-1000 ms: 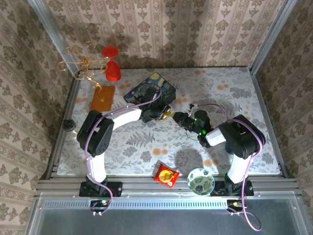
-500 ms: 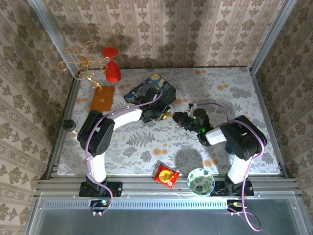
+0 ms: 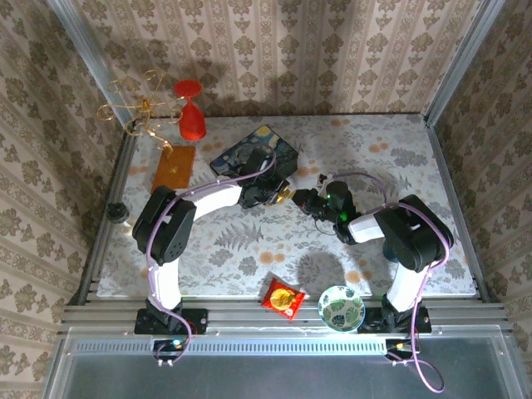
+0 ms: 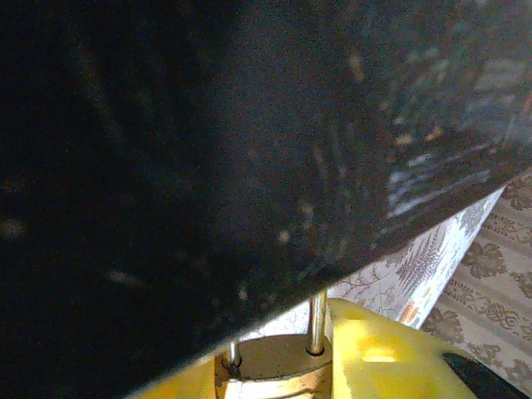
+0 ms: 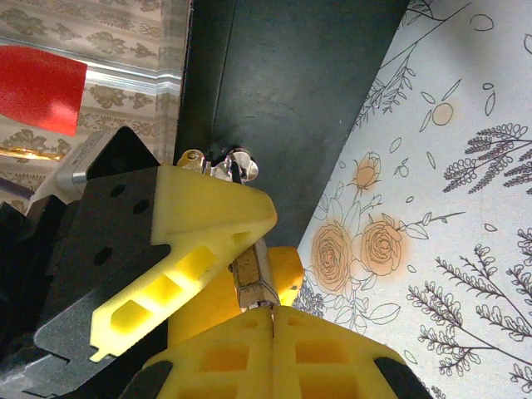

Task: Unlock the padlock with the key

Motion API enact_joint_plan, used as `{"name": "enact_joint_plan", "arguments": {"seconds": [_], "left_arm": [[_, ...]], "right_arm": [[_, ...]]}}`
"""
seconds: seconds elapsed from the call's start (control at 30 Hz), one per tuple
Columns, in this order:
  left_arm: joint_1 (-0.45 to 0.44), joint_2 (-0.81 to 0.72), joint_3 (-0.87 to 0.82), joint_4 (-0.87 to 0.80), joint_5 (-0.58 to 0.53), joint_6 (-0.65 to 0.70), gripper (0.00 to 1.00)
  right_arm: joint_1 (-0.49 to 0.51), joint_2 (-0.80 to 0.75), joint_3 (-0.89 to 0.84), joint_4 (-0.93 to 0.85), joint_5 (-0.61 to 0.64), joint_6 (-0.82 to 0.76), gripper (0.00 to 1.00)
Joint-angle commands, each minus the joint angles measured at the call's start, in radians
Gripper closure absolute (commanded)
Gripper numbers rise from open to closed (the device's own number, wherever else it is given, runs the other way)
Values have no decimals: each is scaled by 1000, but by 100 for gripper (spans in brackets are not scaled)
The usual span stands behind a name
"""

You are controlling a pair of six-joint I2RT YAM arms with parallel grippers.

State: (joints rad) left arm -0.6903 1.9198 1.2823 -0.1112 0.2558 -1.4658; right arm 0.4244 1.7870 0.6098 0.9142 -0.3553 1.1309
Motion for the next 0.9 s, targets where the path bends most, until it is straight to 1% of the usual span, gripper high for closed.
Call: {"name": "enact_joint_plan", "arguments": {"seconds": [0.0,0.23,0.53,0.73,0.87], "left_arm": [[-67,-10,31,51,186,12,100],[-79,-7,29,54,191,11,100],[-78,-18,17,69,189,13,100],[-77,-13,16,92,194,8,100],[-77,-13,14,97,192,8,100]], "right_arm": [[2,34,42,-32,47,11,100],[1,62,65,-12,32,63,100],[1,145,37,126,-3,286,100],[-1,154,19,127,-21,354,100],[-4,178,16,167,-49,422,100]]}}
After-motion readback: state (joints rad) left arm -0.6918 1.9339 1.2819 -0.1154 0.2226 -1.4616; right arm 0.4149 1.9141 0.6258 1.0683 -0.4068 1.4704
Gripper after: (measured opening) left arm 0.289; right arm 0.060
